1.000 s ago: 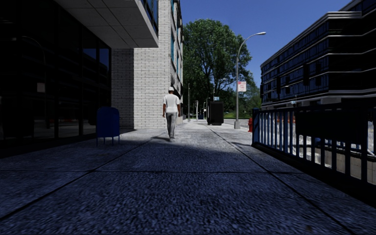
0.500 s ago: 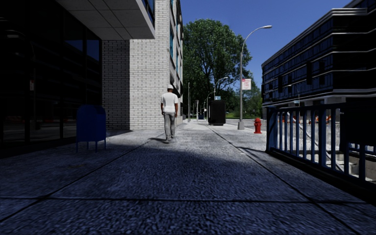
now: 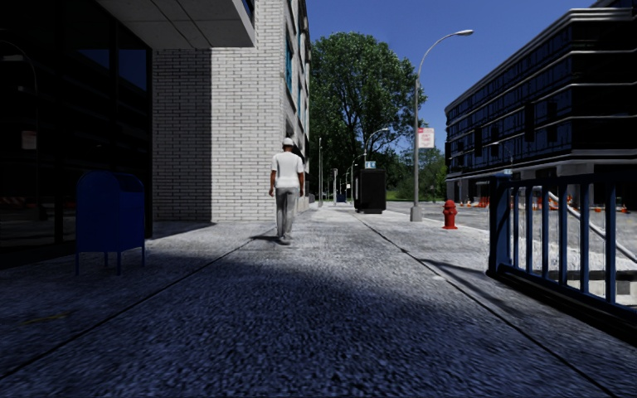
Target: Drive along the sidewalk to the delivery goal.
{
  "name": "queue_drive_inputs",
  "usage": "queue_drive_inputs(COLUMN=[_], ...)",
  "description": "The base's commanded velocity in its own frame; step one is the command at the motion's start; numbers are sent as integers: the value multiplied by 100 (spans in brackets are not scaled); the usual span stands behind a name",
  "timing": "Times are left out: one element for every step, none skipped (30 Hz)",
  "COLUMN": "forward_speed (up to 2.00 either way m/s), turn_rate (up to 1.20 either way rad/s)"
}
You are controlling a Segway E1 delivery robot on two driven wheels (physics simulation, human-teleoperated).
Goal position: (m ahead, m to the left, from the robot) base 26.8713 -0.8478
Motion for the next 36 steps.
queue_drive_inputs(forward_speed=[187,187,187,187,187,187,187,187,187,187,187,187,187,187,187,187,187,187,187,187,187,187,187,187,187,187,187,187,187,187,187,187,186,186,186,186], turn_rate=[0,0,0,0,0,0,0,0,0,0,0,0,0,0,0,0,0,0,0,0,0,0,0,0,0,0,0,0,0,0,0,0,0,0,-28,-54])
